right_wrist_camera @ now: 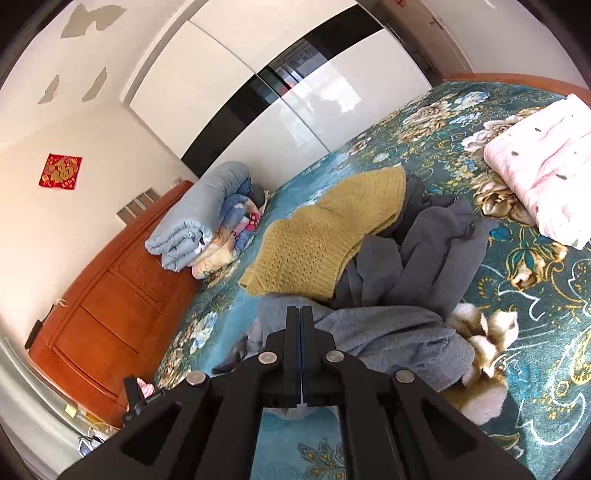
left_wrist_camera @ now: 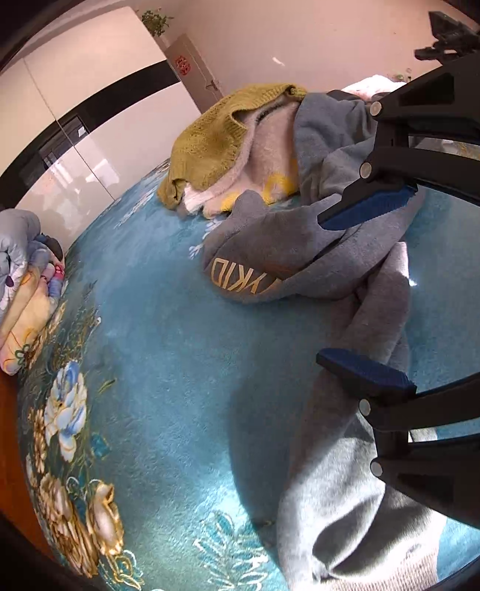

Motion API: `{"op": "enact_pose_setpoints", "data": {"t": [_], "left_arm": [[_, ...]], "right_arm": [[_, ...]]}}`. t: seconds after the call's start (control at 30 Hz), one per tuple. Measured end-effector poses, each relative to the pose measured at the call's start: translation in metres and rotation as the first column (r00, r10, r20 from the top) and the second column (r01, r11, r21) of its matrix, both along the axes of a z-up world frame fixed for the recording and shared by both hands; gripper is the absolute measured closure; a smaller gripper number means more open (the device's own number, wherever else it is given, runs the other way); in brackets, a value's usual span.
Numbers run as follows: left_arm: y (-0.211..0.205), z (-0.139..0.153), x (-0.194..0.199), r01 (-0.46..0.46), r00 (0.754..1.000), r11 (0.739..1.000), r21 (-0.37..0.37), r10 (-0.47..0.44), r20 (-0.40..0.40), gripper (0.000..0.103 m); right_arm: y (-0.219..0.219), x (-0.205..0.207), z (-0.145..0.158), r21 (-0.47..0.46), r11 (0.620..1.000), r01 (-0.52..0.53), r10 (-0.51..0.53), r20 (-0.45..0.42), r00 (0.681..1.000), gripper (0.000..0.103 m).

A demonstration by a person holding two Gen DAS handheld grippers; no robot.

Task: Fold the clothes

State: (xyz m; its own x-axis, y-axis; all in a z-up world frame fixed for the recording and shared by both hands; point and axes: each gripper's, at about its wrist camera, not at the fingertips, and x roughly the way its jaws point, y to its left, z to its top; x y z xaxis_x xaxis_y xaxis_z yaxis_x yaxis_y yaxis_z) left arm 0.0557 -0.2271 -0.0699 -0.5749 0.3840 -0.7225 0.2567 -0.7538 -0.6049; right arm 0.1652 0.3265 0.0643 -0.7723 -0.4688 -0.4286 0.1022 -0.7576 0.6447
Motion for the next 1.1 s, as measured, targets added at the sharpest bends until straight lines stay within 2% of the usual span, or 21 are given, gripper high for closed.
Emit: {"op": "enact_pose_setpoints", "data": {"t": [0.1,0.17,0.2,0.3,0.43,0.53,0.6,0.63,0.67,0.7,0.73,0.77,0.87,0.97,1.03,1.1], "left_arm": [[-0.008,-0.022,-0.022,-0.094,0.992,0.99,0.11,0.084,0.09,0.033],[-0.007,-0.026,-0.035,-0.097,0.991,0.985,0.144,0.082,0.104,0.033],[-0.004,-0.027,-0.042,-0.087,0.991,0.989,0.122,0.073,0.115,0.033],[0.002,-0.03,-0.061,-0.08,0.986,0.994,0.072,0.068,0.152,0.033],[0.0,-0.032,-0.076,-0.081,0.983,0.995,0.066,0.069,0.167,0.035],[0.0,-0.031,-0.082,-0.081,0.982,0.995,0.057,0.07,0.176,0.036],[0.004,-0.03,-0.085,-0.065,0.981,0.998,0.027,0.059,0.183,0.049],[0.006,-0.03,-0.087,-0.057,0.981,0.998,0.012,0.054,0.187,0.059],[0.007,-0.032,-0.087,-0.06,0.979,0.998,0.002,0.058,0.197,0.069],[0.007,-0.034,-0.087,-0.063,0.976,0.998,-0.008,0.063,0.207,0.074],[0.008,-0.034,-0.087,-0.062,0.978,0.998,-0.007,0.063,0.199,0.091],[0.008,-0.034,-0.087,-0.058,0.979,0.998,0.007,0.056,0.194,0.1],[0.012,-0.028,-0.085,-0.043,0.987,0.999,0.028,0.038,0.159,0.1],[0.012,-0.008,-0.091,-0.04,0.995,0.997,0.064,0.033,0.099,0.1],[0.009,0.02,-0.1,-0.05,0.998,0.996,0.068,0.047,0.044,0.1],[0.006,0.063,-0.105,-0.053,0.996,0.994,0.1,0.06,-0.062,0.1]], "right_arm": [[-0.002,-0.003,-0.028,-0.02,0.999,-0.03,0.032,0.09,0.995,0.1],[-0.001,-0.009,-0.045,-0.046,0.999,-0.027,0.033,0.143,0.989,0.099],[0.0,-0.012,-0.053,-0.07,0.997,-0.019,0.03,0.162,0.986,0.097],[0.006,-0.025,-0.069,-0.171,0.985,0.011,0.022,0.189,0.982,0.076],[0.017,-0.044,-0.073,-0.193,0.978,0.083,-0.042,0.208,0.977,0.074],[0.017,-0.065,-0.088,-0.203,0.975,0.089,-0.023,0.308,0.951,0.074],[0.015,-0.071,-0.099,-0.201,0.974,0.104,-0.023,0.368,0.929,0.074],[0.014,-0.074,-0.103,-0.212,0.972,0.106,-0.018,0.379,0.925,0.074],[0.014,-0.075,-0.105,-0.225,0.969,0.106,-0.013,0.38,0.925,0.074],[0.013,-0.075,-0.106,-0.243,0.964,0.104,-0.007,0.37,0.929,0.075],[0.013,-0.076,-0.105,-0.255,0.962,0.1,-0.003,0.357,0.934,0.087],[0.012,-0.075,-0.102,-0.254,0.963,0.095,-0.003,0.342,0.94,0.095],[0.012,-0.071,-0.087,-0.225,0.971,0.081,-0.012,0.29,0.957,0.098],[0.025,-0.066,-0.064,-0.234,0.969,0.082,-0.027,0.228,0.973,0.099],[0.039,-0.07,-0.041,-0.204,0.975,0.088,-0.05,0.184,0.982,0.099],[0.052,-0.079,-0.015,-0.176,0.979,0.104,-0.078,0.145,0.986,0.099]]}}
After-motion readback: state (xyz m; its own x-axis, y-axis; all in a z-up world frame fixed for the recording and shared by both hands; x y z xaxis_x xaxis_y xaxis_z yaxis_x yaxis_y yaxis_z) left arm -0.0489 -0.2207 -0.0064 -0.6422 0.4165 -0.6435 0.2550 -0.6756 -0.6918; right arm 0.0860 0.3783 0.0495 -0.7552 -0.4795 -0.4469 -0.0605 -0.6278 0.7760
